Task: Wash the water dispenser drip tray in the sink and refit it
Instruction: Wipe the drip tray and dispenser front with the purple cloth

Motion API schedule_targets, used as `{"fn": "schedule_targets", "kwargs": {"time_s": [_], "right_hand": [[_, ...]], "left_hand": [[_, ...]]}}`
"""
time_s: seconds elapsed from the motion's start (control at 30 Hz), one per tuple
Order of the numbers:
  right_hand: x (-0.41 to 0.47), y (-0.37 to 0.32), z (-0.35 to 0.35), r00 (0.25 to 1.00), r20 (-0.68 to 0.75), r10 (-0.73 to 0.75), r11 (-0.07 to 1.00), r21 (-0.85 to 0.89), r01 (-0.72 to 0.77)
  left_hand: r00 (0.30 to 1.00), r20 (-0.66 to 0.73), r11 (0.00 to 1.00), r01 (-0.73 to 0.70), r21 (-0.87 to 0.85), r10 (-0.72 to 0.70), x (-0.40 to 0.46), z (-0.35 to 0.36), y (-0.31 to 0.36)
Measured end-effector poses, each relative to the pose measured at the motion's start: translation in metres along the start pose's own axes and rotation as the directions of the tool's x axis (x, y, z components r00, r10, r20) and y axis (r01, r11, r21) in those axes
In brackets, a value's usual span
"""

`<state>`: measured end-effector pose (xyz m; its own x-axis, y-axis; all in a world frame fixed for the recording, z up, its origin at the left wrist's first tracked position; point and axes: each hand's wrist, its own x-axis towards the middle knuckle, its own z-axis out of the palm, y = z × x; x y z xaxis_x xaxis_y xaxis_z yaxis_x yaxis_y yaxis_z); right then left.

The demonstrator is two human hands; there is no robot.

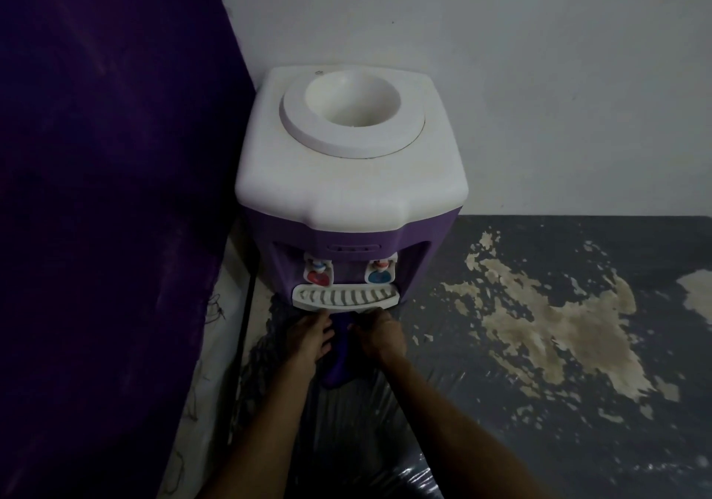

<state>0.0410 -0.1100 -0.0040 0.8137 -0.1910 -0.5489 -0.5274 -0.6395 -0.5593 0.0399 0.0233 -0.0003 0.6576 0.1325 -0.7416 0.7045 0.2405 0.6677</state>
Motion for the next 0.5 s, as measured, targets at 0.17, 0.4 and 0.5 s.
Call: {"fn": "schedule_targets", "kwargs": {"time_s": [0.17,0.4,0.5], "right_hand": [[0.002,0.008,-0.001,0.997,-0.042,-0.059,0.995,0.083,0.062],[0.006,0.023,-0.012,0.978,-0.209,-0.012,0.967,0.247,0.065],[0.010,0.030,-0.020,0.960,-0.270,0.078,0.930,0.367,0.027]], "left_hand": [[1.000,-0.002,1.000,0.006,-0.020,-0.006,0.004,0.001,-0.002],[1.000,-0.024,0.999,0.003,-0.050,-0.004,0.007,0.006,0.003],[0.999,-0.033,0.998,0.016,-0.067,-0.018,0.007,0.008,0.004]]}}
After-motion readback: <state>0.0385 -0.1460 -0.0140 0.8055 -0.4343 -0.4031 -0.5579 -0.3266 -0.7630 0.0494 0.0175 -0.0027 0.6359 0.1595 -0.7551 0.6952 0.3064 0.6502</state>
